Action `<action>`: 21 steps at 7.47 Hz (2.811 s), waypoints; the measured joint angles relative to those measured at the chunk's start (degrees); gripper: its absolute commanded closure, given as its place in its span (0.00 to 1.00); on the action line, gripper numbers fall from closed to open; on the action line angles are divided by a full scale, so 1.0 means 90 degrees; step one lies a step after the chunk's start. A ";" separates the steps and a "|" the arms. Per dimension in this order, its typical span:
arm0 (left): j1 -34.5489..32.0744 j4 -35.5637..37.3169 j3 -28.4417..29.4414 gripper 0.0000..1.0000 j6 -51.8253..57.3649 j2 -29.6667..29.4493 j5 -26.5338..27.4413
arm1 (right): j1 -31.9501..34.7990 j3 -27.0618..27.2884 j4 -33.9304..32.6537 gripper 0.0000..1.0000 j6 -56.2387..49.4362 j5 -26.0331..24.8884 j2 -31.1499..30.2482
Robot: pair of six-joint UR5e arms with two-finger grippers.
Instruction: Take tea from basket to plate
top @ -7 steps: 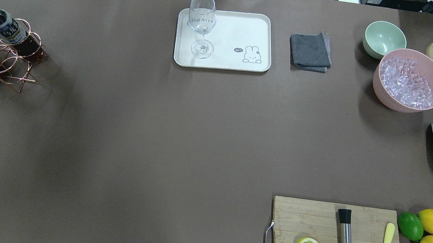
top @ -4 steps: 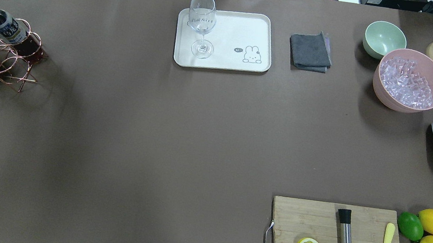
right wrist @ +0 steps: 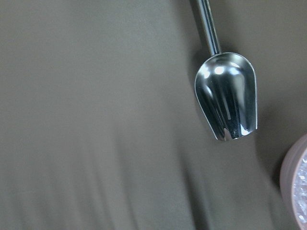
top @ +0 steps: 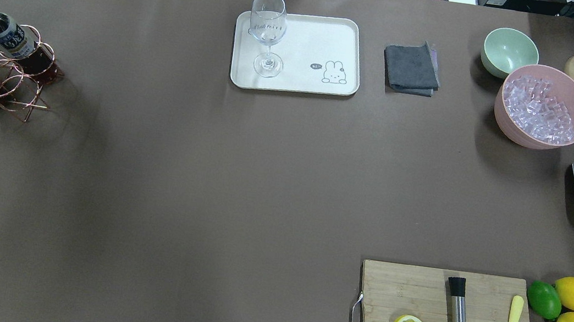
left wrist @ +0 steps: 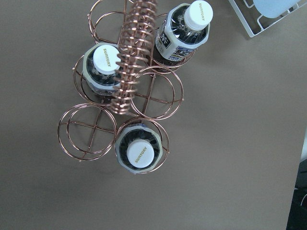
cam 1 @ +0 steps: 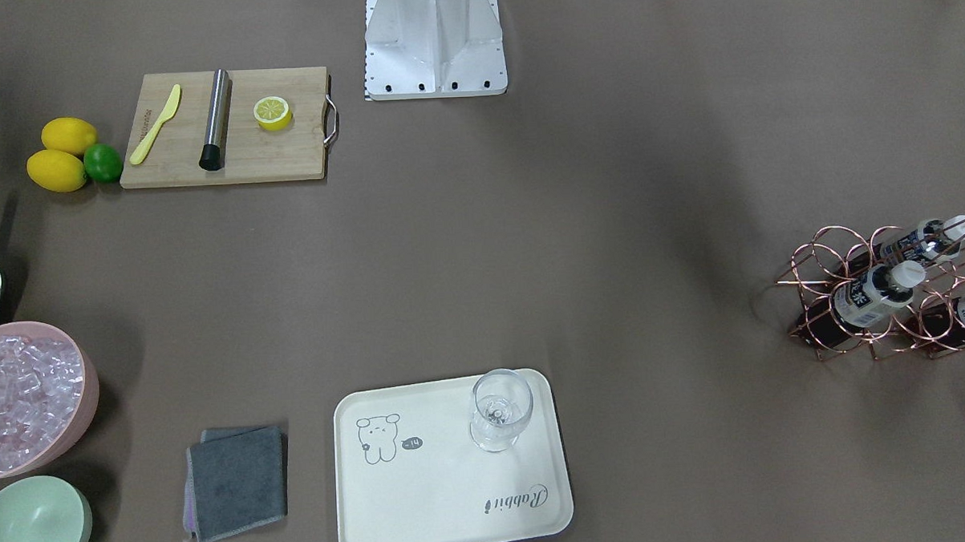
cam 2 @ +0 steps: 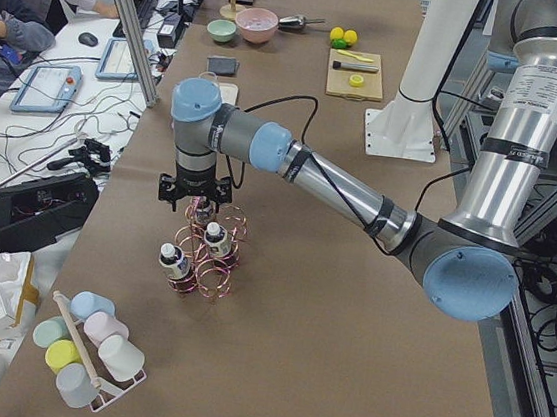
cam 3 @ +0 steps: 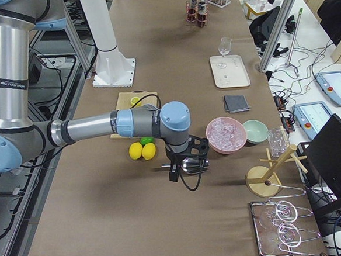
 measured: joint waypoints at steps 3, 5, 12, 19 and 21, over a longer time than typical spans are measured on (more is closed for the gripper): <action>0.0077 0.0040 0.0246 0.03 0.0107 -0.0237 -0.0180 | -0.0382 0.0246 -0.1090 0.00 0.0013 -0.0026 0.1039; 0.0262 0.0033 0.0278 0.03 0.0259 -0.0272 -0.0229 | -0.0583 0.0479 -0.1337 0.00 0.0189 0.0021 0.1382; 0.0489 -0.0004 0.0279 0.75 0.0870 -0.0165 -0.0308 | -0.1822 0.0139 0.1336 0.00 0.1598 0.0664 0.1804; 0.0394 0.0030 0.0122 1.00 0.1008 -0.0178 -0.0267 | -0.2569 -0.1144 0.5474 0.00 0.3112 -0.0010 0.1975; 0.0353 0.0081 0.0027 1.00 0.1008 -0.0198 -0.0255 | -0.2588 -0.1158 0.5585 0.00 0.3219 -0.0023 0.2033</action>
